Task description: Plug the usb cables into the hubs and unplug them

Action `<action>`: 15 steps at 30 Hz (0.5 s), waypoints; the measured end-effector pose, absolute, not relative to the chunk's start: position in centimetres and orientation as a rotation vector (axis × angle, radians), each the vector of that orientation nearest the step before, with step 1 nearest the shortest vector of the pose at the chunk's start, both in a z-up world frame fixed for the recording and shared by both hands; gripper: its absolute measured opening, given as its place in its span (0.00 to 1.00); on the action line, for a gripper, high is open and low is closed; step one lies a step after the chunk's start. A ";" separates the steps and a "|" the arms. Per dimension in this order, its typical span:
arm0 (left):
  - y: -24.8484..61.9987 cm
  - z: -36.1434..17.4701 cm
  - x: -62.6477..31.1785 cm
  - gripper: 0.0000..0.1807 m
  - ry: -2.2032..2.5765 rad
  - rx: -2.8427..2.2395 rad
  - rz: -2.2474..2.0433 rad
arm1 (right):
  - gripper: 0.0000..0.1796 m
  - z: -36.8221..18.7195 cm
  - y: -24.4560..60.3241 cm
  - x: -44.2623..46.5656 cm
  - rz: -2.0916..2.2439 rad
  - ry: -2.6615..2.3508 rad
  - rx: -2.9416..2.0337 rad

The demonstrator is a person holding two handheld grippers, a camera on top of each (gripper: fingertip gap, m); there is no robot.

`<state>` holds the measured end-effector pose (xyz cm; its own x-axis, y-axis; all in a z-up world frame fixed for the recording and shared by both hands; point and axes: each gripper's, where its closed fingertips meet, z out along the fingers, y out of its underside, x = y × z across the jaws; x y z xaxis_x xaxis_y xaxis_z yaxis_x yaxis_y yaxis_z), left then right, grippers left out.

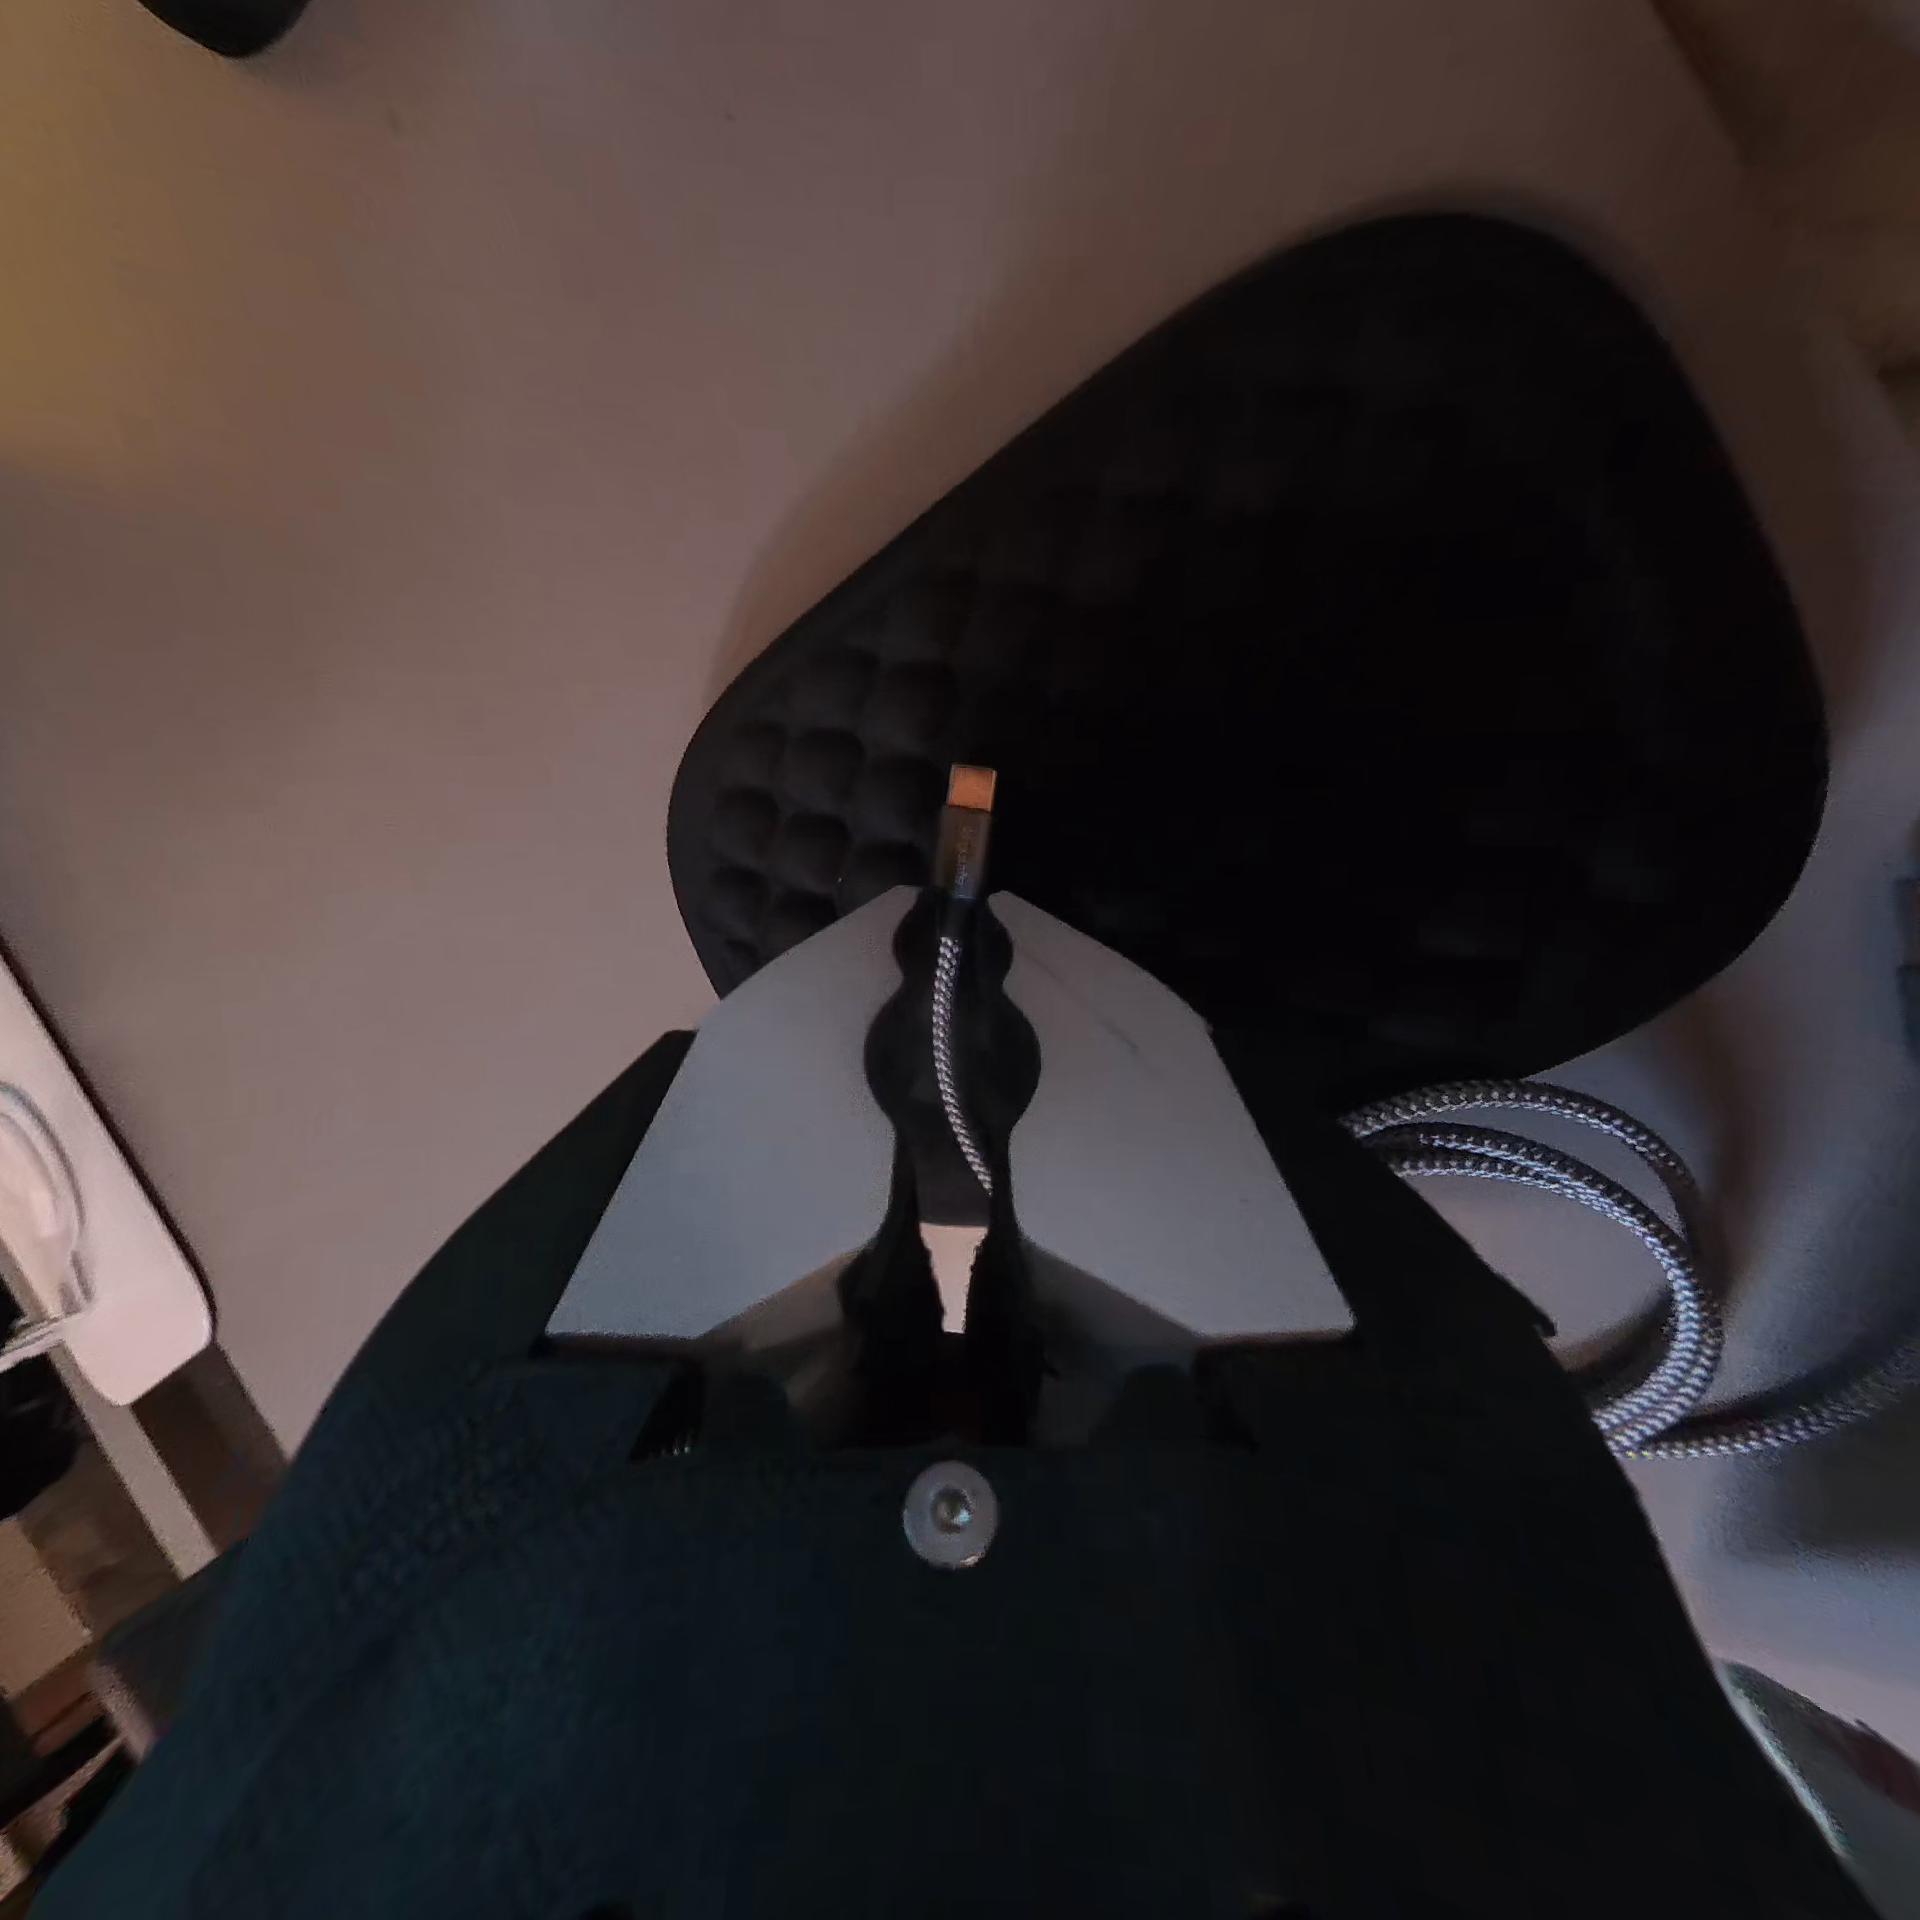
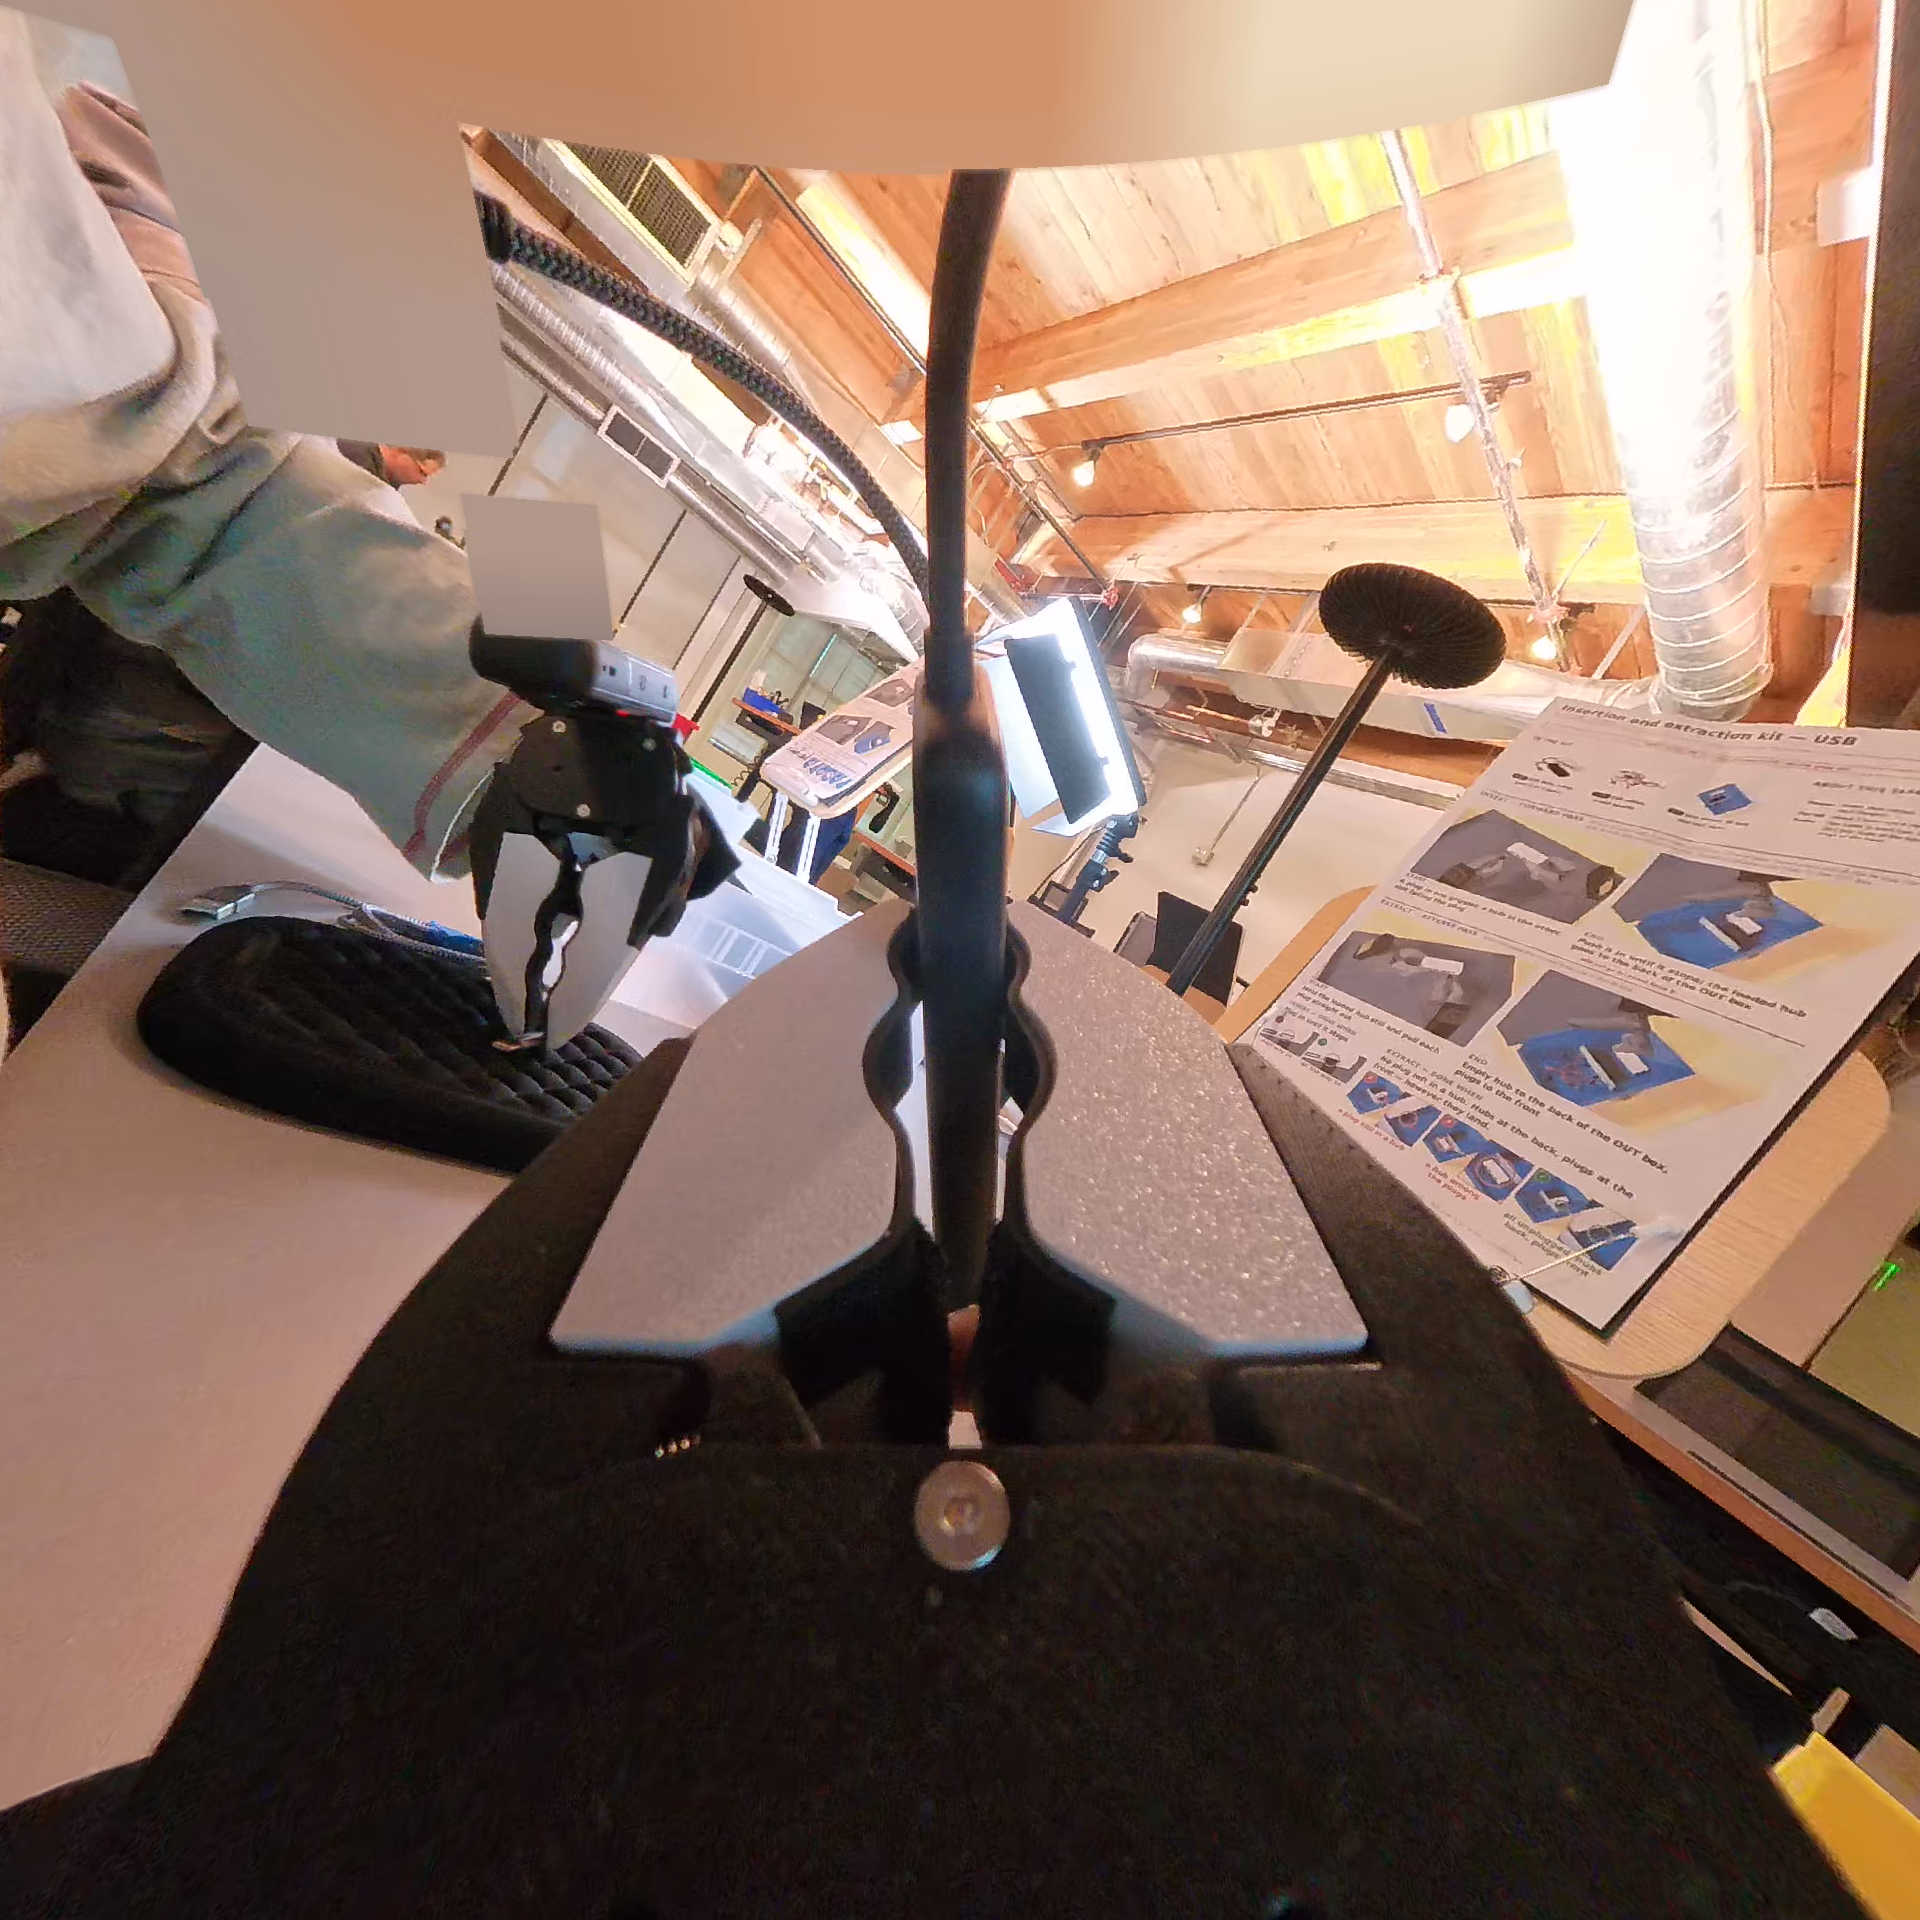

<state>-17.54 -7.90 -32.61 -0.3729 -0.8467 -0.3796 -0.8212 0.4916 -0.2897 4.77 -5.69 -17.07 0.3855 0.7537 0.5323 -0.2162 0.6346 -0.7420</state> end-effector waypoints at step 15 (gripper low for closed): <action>-5.9 -27.7 -16.8 0.03 1.841 -1.826 -0.255 | 0.07 -20.0 -7.5 1.4 0.093 -1.518 -0.550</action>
<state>-16.81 -5.85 -27.74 0.0536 -0.9708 -0.2337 -0.8709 0.0691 -0.4866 1.40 -7.52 -20.05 0.0744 0.3916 0.9171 0.2766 0.8755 -0.3962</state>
